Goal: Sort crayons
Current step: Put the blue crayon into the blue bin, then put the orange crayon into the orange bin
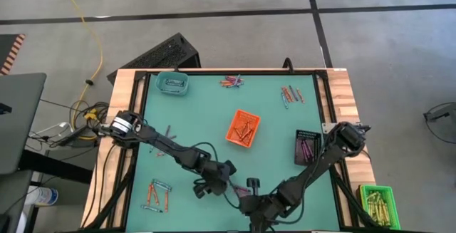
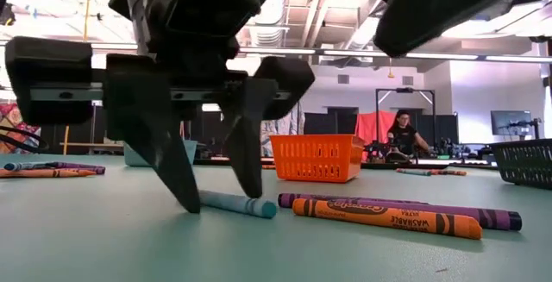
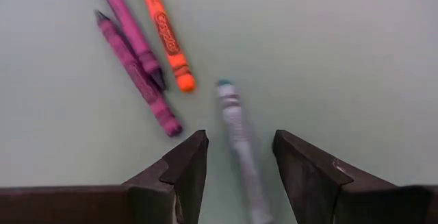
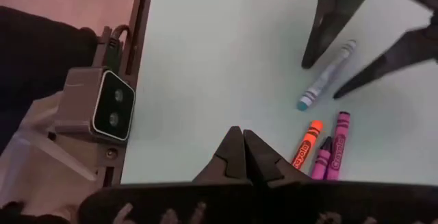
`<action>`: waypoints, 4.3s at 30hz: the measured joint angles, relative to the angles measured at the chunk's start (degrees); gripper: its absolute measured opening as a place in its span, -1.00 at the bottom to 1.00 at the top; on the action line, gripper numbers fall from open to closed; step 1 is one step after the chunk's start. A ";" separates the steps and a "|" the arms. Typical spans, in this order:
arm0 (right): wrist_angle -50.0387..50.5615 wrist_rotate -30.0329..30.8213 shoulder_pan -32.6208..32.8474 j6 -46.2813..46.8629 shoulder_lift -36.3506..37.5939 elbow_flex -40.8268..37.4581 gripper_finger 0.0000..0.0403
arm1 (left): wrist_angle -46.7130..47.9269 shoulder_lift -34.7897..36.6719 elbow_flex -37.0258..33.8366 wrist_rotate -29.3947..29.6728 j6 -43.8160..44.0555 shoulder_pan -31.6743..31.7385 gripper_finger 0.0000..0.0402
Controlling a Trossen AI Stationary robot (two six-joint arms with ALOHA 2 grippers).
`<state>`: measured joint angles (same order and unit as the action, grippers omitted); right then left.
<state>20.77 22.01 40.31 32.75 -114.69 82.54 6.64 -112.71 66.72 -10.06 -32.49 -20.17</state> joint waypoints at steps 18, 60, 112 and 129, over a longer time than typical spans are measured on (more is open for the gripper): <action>1.47 1.08 0.40 -0.24 0.00 0.00 -1.00 | 4.73 -0.04 0.52 -0.08 -0.44 -0.23 -0.89; 4.47 3.78 4.84 0.42 0.04 -0.07 -1.00 | 40.49 21.92 1.09 26.85 5.18 5.08 -1.00; 2.49 6.63 5.03 6.27 0.06 -0.07 -1.00 | 20.31 27.62 -16.50 32.72 -17.54 67.34 -0.98; 2.47 6.59 5.05 7.31 0.06 -0.07 -1.00 | 19.61 27.32 -16.48 34.85 -13.91 68.92 -0.34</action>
<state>23.24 28.60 45.36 40.06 -114.63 82.48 26.25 -85.38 50.24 24.79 -46.39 48.75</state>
